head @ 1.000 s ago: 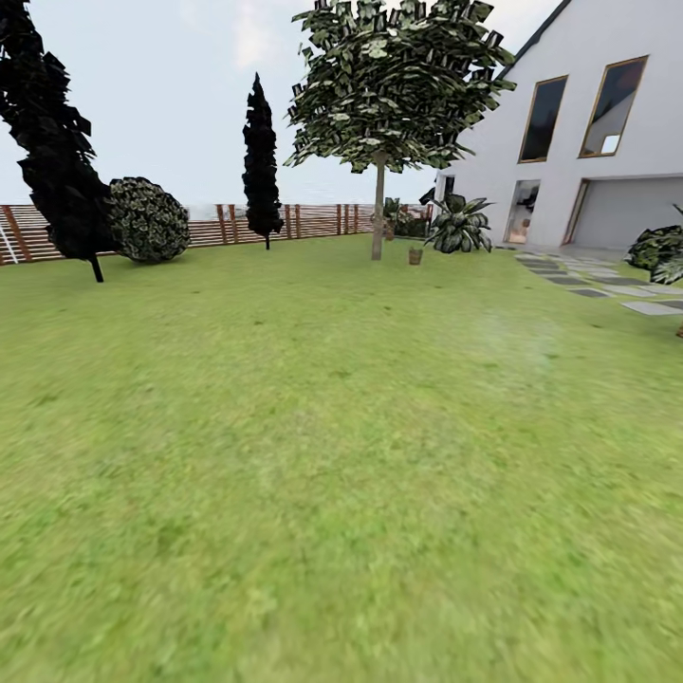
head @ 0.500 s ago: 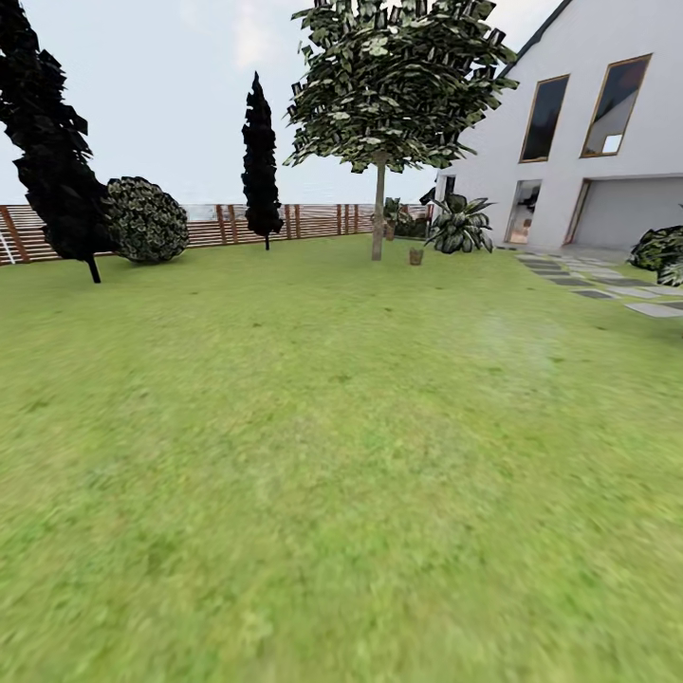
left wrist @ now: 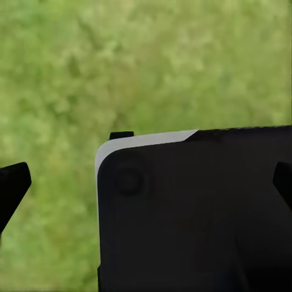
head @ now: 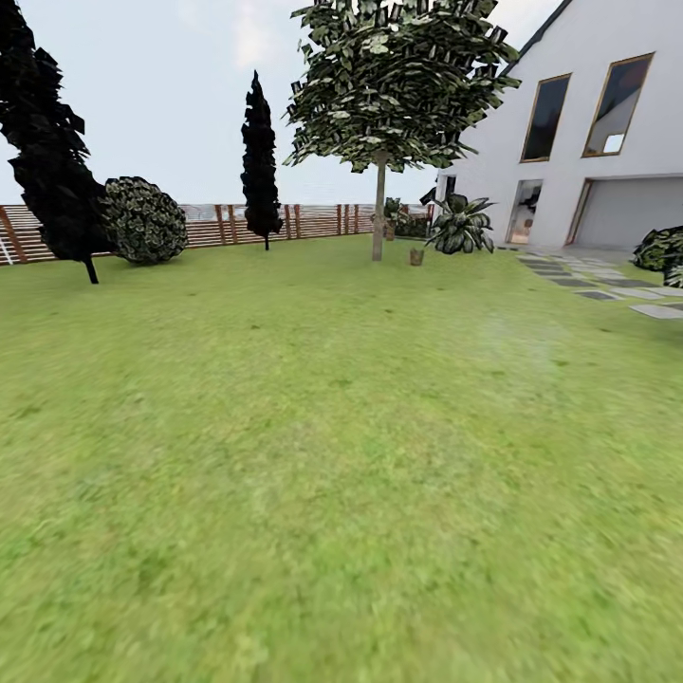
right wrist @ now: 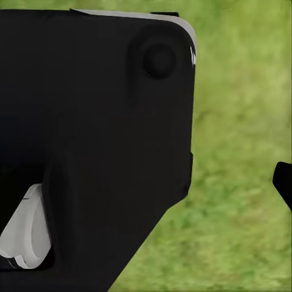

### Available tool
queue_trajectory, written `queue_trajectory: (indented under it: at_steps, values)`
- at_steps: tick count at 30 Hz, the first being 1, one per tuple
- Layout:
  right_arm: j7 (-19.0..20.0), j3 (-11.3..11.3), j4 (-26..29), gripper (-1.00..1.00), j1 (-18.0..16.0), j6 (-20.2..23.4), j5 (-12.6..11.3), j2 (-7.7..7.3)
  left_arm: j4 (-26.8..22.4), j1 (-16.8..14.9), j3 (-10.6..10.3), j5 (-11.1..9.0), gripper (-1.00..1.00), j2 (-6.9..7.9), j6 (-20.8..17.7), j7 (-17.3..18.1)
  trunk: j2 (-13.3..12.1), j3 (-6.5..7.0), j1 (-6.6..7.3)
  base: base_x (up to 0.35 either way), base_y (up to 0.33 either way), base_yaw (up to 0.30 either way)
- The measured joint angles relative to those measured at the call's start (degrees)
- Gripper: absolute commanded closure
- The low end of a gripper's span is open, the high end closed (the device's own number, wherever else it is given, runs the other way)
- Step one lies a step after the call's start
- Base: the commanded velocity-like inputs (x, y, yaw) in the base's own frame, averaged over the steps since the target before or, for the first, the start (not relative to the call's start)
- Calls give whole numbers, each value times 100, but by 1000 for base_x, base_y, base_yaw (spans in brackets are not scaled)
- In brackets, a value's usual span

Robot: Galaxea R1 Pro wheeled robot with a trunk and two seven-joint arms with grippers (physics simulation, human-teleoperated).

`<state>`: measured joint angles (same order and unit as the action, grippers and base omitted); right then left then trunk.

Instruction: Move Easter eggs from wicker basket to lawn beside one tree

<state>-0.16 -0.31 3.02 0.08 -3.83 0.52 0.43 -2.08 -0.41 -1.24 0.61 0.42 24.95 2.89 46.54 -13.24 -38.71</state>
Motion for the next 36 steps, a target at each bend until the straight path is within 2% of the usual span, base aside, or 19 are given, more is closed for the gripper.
queue_trajectory:
  at_steps: [36]
  values:
    - [0, 0, 0, -100, 0, -1, 1, 0, -1, 0, -8, 4, -100, 0, 0, 1, 0, 0, 0, 209, 0, 0]
